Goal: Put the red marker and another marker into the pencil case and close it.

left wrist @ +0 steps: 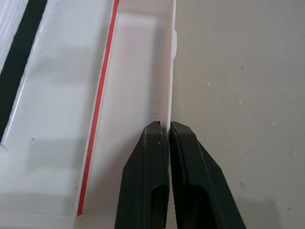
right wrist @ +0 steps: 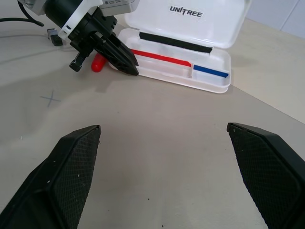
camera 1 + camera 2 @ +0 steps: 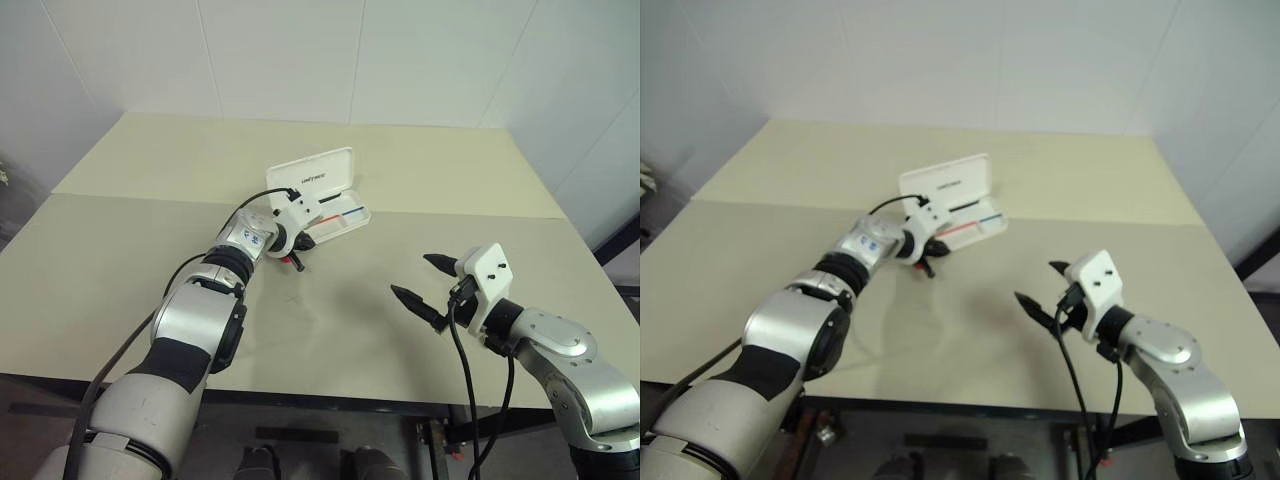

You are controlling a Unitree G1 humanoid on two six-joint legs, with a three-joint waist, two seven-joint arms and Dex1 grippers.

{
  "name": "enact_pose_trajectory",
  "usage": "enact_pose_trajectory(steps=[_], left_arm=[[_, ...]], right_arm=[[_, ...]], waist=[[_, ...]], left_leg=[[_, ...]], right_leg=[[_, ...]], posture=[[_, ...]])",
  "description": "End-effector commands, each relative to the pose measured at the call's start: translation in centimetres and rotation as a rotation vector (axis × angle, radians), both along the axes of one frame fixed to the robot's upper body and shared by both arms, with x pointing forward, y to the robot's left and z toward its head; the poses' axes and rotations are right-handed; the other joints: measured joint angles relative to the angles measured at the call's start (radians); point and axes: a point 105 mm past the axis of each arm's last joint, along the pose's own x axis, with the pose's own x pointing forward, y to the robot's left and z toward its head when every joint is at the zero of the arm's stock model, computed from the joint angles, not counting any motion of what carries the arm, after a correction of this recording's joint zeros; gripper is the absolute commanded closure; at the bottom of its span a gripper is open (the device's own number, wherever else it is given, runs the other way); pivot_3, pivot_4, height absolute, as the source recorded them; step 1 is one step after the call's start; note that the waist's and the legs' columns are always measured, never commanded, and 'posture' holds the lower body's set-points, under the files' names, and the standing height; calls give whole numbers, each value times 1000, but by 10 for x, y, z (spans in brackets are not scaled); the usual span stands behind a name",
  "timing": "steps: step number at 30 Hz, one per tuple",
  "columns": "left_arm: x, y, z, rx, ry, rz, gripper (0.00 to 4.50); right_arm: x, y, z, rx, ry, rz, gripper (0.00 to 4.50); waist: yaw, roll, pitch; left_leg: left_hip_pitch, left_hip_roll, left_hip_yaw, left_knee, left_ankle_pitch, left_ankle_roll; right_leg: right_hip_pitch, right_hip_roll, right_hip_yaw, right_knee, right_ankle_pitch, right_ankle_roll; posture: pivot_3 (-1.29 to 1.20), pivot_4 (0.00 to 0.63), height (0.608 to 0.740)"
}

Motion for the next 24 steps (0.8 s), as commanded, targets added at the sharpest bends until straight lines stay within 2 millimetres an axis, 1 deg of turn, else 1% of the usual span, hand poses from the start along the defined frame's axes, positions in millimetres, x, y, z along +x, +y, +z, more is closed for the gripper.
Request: enact_pose_trajectory(steps=[1,4,9,14,20,24], left_arm=[[0,0,-1,-4,3,1,4479],[2,1,5,-5,-27,3,4479],[4,-5,23,-22,-75,-36,4479],[3,-11,47,-31,-133,-111,4479],[-4,-13,66,-19,-162,-230,4479],[-10,-11,78,-4,-180,-307,4479]], right_arm=[[-2,1,14,-13,-60,5,0],[-1,1,14,-13,-61,5,0],[-1,0,14,-17,-62,4,0],[0,-2,16,-21,-65,4,0],[1,-5,18,-31,-73,24,0],[2,-9,21,-45,-82,53,0]], waist=[[0,0,0],[0,0,0],[0,0,0],[1,0,0],[0,0,0],[-1,0,0]], left_leg=[[0,0,0,0,0,0],[0,0,0,0,0,0],[0,0,0,0,0,0],[-1,0,0,-1,0,0],[-1,0,0,-1,0,0],[-1,0,0,-1,0,0]], right_leg=[[0,0,0,0,0,0],[0,0,0,0,0,0],[0,0,0,0,0,0],[0,0,0,-1,0,0],[0,0,0,-1,0,0],[0,0,0,-1,0,0]], posture=[[0,150,740],[0,150,740],[0,150,740],[0,150,740],[0,150,740],[0,150,740]])
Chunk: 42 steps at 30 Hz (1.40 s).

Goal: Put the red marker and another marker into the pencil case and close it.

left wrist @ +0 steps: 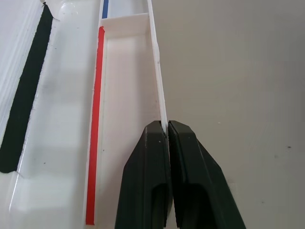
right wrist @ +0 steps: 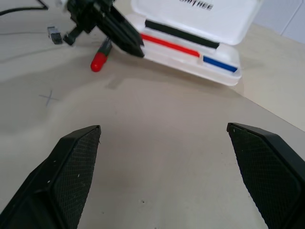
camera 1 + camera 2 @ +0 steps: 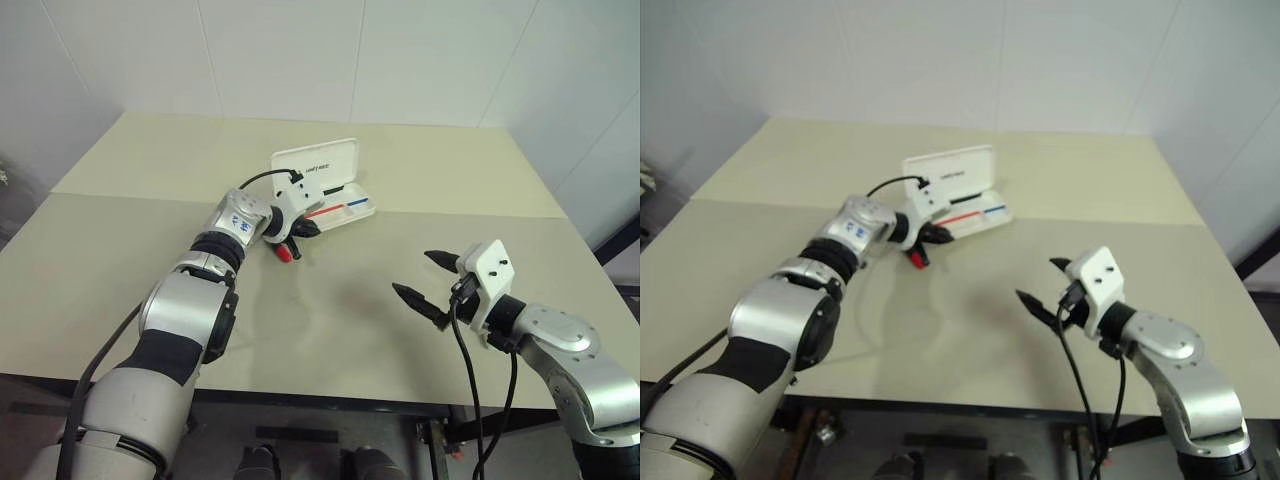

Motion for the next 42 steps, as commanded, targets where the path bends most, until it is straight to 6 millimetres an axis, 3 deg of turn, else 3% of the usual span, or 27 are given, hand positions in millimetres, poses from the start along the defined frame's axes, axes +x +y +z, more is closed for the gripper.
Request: enact_pose_trajectory(steps=[1,9,14,22,26,33,42], left_arm=[[-4,-6,38,-8,-105,-97,4479],[-18,6,51,1,-102,-229,4479],[-33,18,46,18,-78,-306,4479],[-91,21,36,-53,-32,-411,4479],[-115,23,24,-74,28,-415,4479],[-136,22,2,-61,89,-400,4479],[-142,28,-23,-36,122,-358,4479]], right_arm=[[-1,-7,17,-8,-70,33,0],[-14,-15,22,3,-90,220,0],[-27,-28,17,-22,-33,316,0],[-31,-40,15,-23,-14,353,0],[-35,-42,13,-13,-22,403,0],[-25,-44,15,-27,-33,402,0],[-24,-39,15,-28,-39,394,0]], waist=[[-1,0,0],[0,0,0],[-3,0,0],[-7,0,0],[-6,0,0],[-16,1,0],[-24,1,0]], left_leg=[[0,0,0,0,0,0],[0,0,0,0,0,0],[0,0,0,0,0,0],[1,1,0,2,0,0],[2,1,-1,3,1,0],[17,1,0,1,1,1],[16,2,0,0,-1,3]], right_leg=[[0,0,0,0,0,0],[0,0,0,-1,0,0],[1,0,0,-1,0,0],[1,0,0,4,0,0],[2,-1,0,5,0,0],[16,-1,1,0,0,-1],[18,-2,1,-7,0,0]], posture=[[0,150,740],[0,150,740],[0,150,740],[0,150,740],[0,150,740],[0,150,740],[0,150,740]])
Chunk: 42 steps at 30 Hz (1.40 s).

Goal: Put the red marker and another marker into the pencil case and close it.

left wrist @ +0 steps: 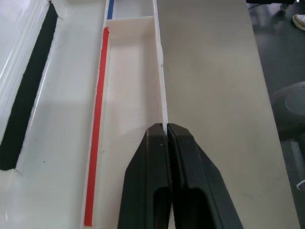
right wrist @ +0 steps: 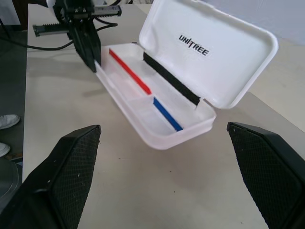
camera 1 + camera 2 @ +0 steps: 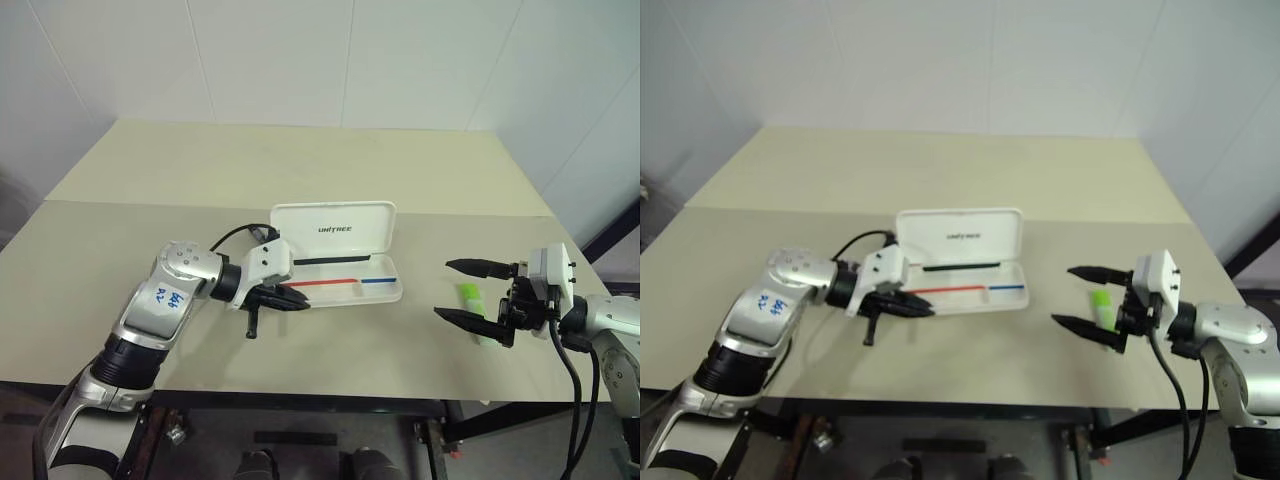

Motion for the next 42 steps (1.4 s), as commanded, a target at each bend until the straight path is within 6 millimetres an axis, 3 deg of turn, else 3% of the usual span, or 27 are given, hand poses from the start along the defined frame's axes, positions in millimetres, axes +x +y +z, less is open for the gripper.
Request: enact_pose_trajectory(steps=[1,11,22,42], left_arm=[[-2,2,4,-2,-41,-9,4479],[0,8,-25,20,-8,-51,4479],[4,-1,-41,29,-30,-96,4479],[8,18,-48,86,-53,-45,4479]], right_arm=[[-2,4,8,-9,-47,5,0],[-2,6,8,-12,-32,-5,0],[0,4,10,-17,-38,-33,0],[3,2,8,-16,-42,-57,0]], waist=[[0,0,0],[0,0,0],[0,0,0],[-3,0,0]], left_leg=[[0,0,0,0,0,0],[0,0,1,-1,-2,1],[0,0,2,-1,-3,2],[0,1,3,-1,-3,3]], right_leg=[[0,0,0,0,0,0],[0,0,0,-2,0,0],[0,-1,1,-3,0,0],[0,-1,2,-3,0,0]], posture=[[0,150,740],[0,150,740],[0,150,740],[0,150,740]])
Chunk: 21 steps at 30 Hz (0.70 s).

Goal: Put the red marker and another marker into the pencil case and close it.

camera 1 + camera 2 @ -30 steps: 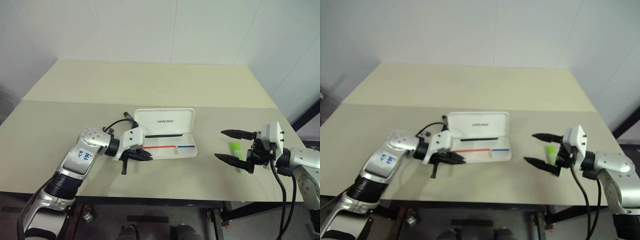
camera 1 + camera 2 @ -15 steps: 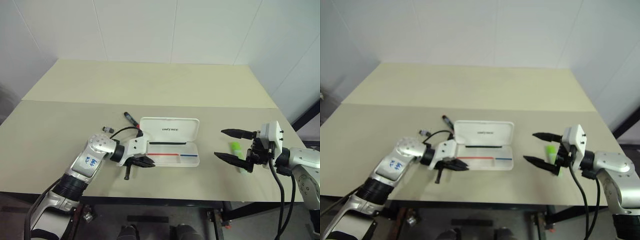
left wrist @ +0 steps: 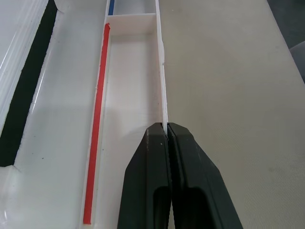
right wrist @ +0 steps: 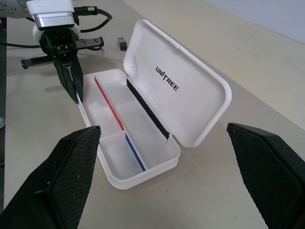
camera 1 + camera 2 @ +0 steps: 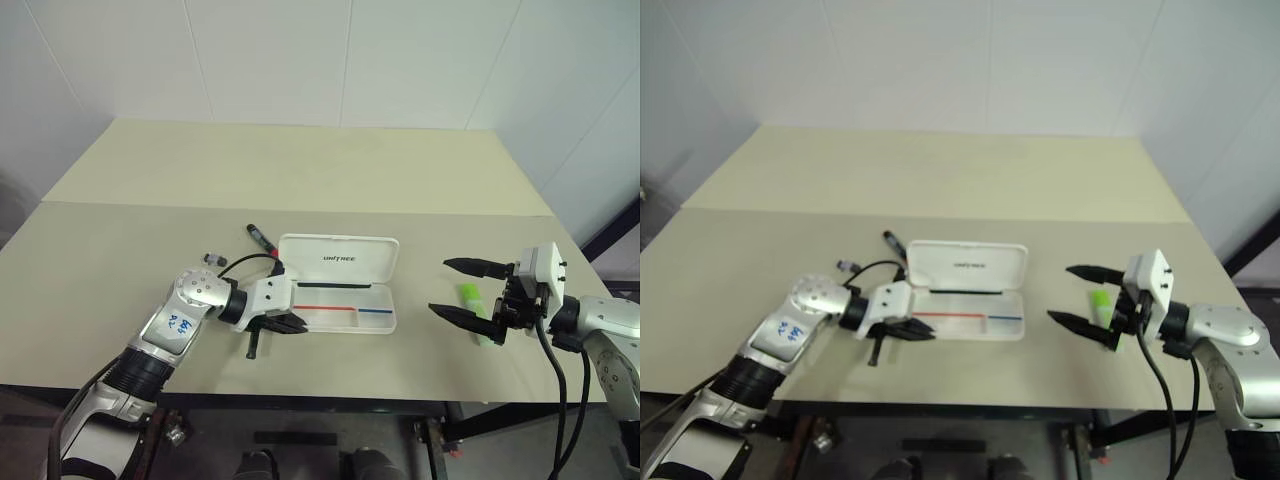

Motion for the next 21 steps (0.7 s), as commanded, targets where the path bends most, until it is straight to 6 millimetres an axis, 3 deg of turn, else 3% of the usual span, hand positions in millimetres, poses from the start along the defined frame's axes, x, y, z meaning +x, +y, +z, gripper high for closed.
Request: enact_pose_trajectory(steps=[1,11,12,15,21], left_arm=[[2,13,2,21,-21,44,4479],[-2,16,-3,52,5,36,4479],[-2,17,-5,68,18,41,4006],[-2,18,-4,74,21,40,3131],[-8,21,16,7,22,-23,1140]], right_arm=[[-1,-1,11,-15,-51,3,0],[3,1,9,-13,-51,10,0],[4,1,9,-14,-52,11,0],[4,0,9,-16,-53,11,0],[3,-1,8,-16,-52,7,0]], waist=[[-1,0,0],[-4,0,0],[-4,0,0],[-4,0,0],[-4,0,0]], left_leg=[[0,0,0,0,0,0],[1,1,1,0,0,0],[1,1,1,0,0,0],[1,1,1,-1,0,0],[1,1,1,-1,-1,1]], right_leg=[[0,0,0,0,0,0],[0,0,0,0,-1,-1],[0,0,0,0,-1,-1],[0,0,0,-1,-1,-2],[0,0,0,-1,-1,-2]], posture=[[0,150,740],[0,150,740],[0,150,740],[0,150,740],[0,150,740]])
